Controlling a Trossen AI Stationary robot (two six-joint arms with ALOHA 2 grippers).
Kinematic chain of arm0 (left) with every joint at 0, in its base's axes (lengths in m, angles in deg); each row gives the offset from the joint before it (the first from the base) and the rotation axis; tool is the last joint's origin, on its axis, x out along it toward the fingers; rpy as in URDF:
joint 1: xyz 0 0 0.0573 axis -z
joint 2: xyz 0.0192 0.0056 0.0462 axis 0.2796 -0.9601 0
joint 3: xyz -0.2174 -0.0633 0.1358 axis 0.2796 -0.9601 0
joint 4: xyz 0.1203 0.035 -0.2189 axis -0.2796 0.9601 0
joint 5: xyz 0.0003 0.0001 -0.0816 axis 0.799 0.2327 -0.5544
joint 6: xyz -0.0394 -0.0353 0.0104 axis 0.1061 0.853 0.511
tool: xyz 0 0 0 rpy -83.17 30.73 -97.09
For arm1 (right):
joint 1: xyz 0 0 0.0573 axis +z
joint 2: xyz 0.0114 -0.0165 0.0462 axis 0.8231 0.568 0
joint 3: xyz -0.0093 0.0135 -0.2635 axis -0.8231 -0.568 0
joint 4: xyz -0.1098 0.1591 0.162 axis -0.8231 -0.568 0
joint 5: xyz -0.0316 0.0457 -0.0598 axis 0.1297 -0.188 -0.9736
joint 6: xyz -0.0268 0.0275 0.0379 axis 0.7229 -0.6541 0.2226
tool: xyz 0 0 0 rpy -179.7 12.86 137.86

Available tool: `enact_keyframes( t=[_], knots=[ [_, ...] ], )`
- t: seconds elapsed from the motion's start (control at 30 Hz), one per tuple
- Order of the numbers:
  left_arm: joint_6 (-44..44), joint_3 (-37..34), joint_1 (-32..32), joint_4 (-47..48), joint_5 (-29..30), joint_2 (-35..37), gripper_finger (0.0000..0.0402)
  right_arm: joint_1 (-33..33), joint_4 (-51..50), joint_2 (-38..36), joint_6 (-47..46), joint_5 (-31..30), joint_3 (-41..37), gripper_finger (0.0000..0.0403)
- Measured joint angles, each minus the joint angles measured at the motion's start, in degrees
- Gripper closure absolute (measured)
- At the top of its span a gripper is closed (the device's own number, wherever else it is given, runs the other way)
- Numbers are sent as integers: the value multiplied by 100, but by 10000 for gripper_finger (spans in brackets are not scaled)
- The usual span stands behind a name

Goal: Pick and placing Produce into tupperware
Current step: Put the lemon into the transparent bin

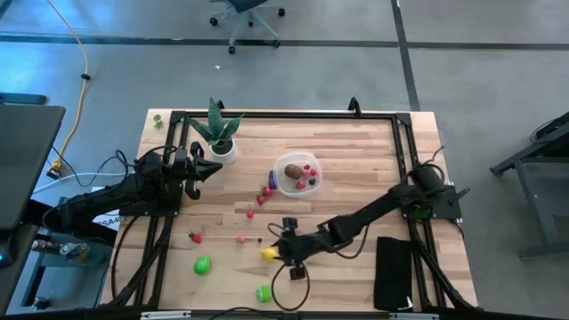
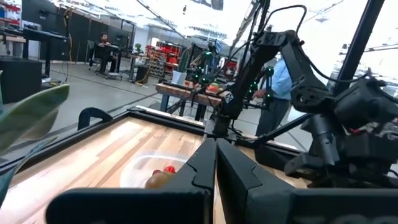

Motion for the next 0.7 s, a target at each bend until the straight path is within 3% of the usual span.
enact_keyframes(
  t=[0.23, 0.53, 0.7],
  knots=[
    [0, 1, 0, 0, 1, 0, 399, -28, -873, 241, -10, 316, 879, 240],
    [0, 1, 0, 0, 1, 0, 399, -189, -1207, 596, -943, 239, 1166, 139],
    [0, 1, 0, 0, 1, 0, 399, -201, -1172, 739, -1325, 176, 1166, 115]
  ],
)
